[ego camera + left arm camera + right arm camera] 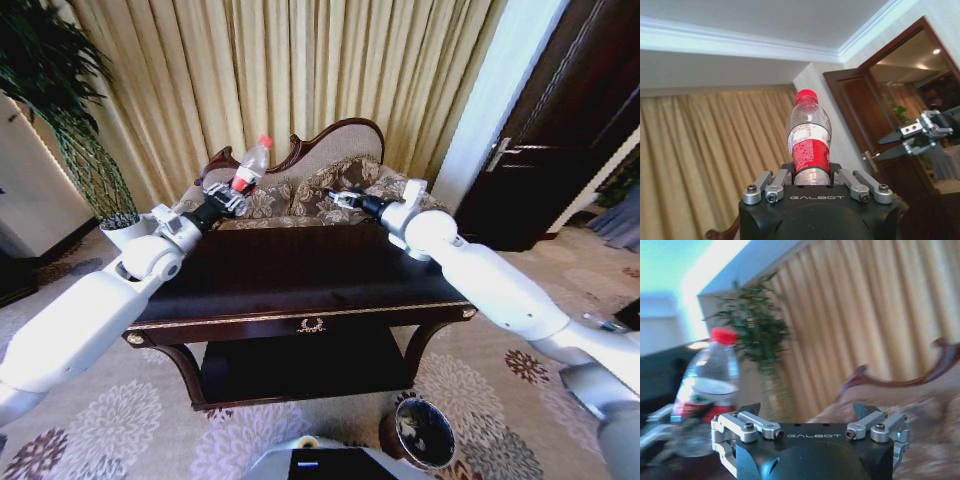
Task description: Move to the front of the table and place the trash on the table into the trash bin.
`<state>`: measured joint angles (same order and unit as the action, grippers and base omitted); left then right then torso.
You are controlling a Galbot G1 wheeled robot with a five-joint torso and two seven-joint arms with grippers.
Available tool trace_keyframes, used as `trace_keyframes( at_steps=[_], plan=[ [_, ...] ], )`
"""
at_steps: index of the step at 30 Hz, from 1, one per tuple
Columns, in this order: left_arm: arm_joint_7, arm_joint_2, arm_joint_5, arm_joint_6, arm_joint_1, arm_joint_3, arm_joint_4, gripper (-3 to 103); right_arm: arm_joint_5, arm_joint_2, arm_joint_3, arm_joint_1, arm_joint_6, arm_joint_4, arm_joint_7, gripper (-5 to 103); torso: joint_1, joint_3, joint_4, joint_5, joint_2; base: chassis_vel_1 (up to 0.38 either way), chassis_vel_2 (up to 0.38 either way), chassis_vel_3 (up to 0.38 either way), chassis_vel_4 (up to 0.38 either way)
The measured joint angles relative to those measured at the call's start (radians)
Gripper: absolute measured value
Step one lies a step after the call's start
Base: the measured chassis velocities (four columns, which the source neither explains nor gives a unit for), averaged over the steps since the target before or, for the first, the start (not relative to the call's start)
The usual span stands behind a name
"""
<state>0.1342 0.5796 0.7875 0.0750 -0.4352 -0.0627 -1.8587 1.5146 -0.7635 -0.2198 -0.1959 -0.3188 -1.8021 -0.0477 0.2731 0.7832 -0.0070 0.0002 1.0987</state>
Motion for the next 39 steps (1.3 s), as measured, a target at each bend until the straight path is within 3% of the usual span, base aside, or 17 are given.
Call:
trace_keyframes(
  at_steps=[5,10,22,39],
  plan=[
    [0.001,-0.008,-0.014,-0.003,-0.008,0.0,-0.039,32,0.125,-0.002,0.073,-0.048,-0.043,-0.07,0.028,100,0.0,0.0,0.0001,-0.0002,0.0,0.0,0.0,0.0,0.0],
    [0.003,-0.009,-0.02,-0.003,-0.006,-0.002,-0.046,32,0.141,-0.002,0.112,-0.083,-0.054,-0.108,0.043,100,0.0,0.0,0.0,-0.0002,0.0,0.0,0.0,0.0,0.0],
    [-0.03,0.056,-0.012,-0.042,0.097,-0.101,-0.055,32,0.076,-0.077,0.097,-0.046,-0.049,-0.093,-0.009,100,0.0,0.0,0.0,-0.0002,0.0,0.0,0.0,0.0,0.0],
    [-0.069,0.112,-0.016,-0.068,0.139,-0.171,-0.053,32,0.007,-0.187,0.079,0.0,-0.048,-0.036,-0.031,100,0.0,0.0,0.0,-0.0002,0.0,0.0,0.0,0.0,0.0]
  ],
)
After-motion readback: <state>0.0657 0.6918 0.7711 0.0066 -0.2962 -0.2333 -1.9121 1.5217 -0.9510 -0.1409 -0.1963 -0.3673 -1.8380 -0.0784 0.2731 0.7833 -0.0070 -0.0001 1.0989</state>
